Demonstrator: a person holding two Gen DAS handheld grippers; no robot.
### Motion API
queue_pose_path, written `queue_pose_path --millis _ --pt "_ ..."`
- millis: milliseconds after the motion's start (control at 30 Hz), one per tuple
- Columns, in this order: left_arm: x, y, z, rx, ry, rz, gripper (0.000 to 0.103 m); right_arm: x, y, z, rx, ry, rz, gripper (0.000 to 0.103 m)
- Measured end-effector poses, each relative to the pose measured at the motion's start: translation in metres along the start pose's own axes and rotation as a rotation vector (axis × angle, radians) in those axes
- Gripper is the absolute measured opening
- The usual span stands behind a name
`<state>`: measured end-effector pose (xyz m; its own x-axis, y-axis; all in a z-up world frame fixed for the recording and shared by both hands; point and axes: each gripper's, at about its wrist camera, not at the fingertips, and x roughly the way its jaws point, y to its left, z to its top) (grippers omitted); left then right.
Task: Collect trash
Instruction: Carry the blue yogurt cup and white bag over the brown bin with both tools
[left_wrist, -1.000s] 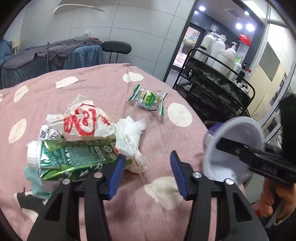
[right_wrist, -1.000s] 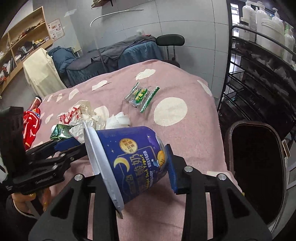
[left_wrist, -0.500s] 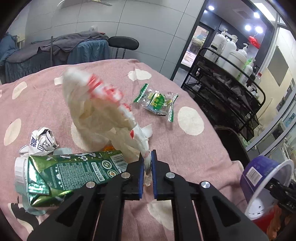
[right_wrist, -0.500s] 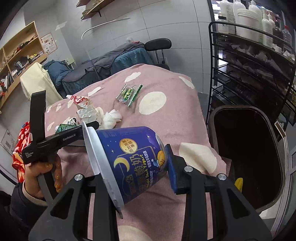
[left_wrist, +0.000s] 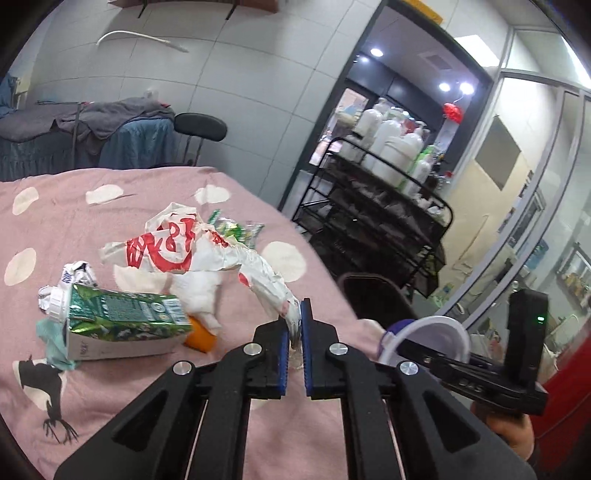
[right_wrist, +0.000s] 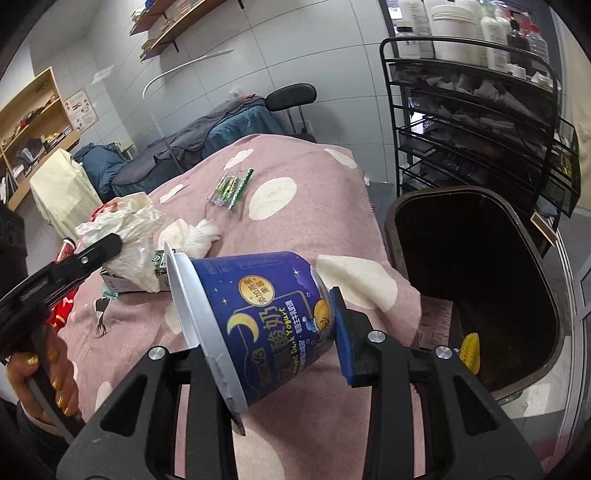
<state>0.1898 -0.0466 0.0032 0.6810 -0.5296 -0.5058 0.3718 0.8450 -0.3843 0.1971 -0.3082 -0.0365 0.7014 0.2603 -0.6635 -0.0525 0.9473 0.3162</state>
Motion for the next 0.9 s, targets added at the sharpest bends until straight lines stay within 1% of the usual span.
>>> queue_pose_path --millis 133,300,533,667,800,900 --pt "-0.004 -0.023 -0.006 0.026 -0.019 -0.065 0.007 -0.013 -0.011 -0.002 0.024 -0.032 -0.023 0.033" --pt "0.003 -0.049 -0.014 0.055 0.002 -0.116 0.007 -0.03 -0.027 -0.002 0.049 -0.077 -0.071 0.033" --pt "0.02 -0.081 -0.022 0.091 0.024 -0.185 0.007 -0.043 -0.062 0.006 0.091 -0.111 -0.206 0.033" --pt "0.028 -0.091 -0.025 0.093 0.041 -0.214 0.007 -0.038 -0.09 0.009 0.127 -0.096 -0.274 0.033" --pt "0.031 -0.099 -0.029 0.105 0.053 -0.227 0.007 -0.022 -0.118 0.011 0.165 -0.059 -0.341 0.033" --pt "0.033 -0.104 -0.031 0.118 0.062 -0.234 0.007 -0.005 -0.139 0.012 0.19 -0.015 -0.386 0.034"
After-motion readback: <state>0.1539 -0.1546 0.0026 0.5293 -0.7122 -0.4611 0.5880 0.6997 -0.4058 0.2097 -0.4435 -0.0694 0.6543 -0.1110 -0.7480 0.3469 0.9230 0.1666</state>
